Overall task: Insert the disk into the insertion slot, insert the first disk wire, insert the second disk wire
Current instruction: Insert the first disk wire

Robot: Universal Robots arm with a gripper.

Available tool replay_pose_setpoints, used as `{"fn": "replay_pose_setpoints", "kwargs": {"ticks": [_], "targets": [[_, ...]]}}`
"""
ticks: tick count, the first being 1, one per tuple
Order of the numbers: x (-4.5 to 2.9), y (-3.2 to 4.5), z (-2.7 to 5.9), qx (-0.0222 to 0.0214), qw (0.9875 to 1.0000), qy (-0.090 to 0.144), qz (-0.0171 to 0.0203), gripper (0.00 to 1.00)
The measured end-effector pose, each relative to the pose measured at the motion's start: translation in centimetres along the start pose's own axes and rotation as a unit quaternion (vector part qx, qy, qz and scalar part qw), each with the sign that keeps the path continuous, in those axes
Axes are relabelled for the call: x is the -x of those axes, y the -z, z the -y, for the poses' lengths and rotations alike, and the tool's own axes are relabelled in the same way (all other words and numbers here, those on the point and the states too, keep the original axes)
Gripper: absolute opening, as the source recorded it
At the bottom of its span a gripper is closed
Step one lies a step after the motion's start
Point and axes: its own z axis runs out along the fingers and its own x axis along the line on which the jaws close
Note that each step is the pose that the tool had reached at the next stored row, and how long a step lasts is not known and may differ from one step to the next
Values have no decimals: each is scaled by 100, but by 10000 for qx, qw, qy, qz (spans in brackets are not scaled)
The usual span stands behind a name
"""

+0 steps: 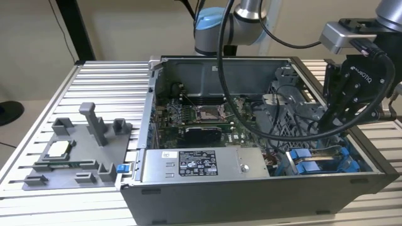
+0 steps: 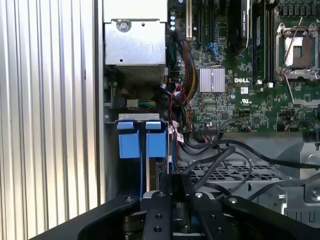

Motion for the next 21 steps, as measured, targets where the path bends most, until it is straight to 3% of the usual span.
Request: {"fn": "replay_pose_setpoints", "kwargs": {"ticks": [9,21], "targets": [[-6,-44,271,291,9996,-5,-12,0],[-12,-81,283,306,9995,4,-13,0]]}}
